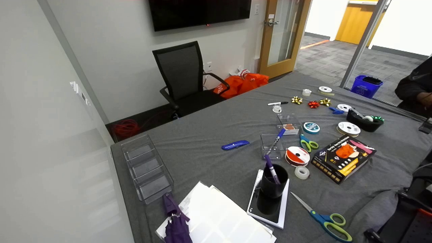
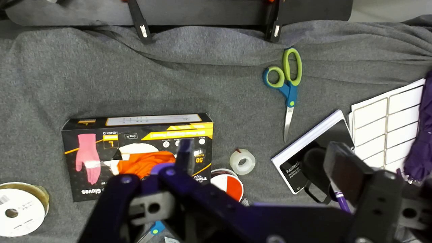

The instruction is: Move the black box to the right.

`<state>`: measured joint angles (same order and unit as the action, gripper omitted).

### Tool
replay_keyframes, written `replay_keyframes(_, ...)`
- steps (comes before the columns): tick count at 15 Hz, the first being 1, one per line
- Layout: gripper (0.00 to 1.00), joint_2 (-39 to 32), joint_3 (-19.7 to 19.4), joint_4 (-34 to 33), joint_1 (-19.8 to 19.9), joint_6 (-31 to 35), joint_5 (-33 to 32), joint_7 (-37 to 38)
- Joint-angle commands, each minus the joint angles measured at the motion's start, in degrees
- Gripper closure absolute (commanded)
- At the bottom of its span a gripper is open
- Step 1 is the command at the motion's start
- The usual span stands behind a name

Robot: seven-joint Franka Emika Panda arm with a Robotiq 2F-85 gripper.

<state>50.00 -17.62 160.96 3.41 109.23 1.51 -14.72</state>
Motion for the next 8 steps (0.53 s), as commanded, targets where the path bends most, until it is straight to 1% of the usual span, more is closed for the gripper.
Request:
replay_keyframes(1, 0.00, -0.3, 1.1, -0.1, 1.2, -0.1, 0.9, -0.8)
replay_keyframes(4, 0.00, -2.3, 1.3, -0.6, 0.5, 5.4, 8.0, 5.0)
replay_keyframes(8, 0.00, -6.1, 4.3, -0.8, 0.6, 15.7, 16.5, 13.9)
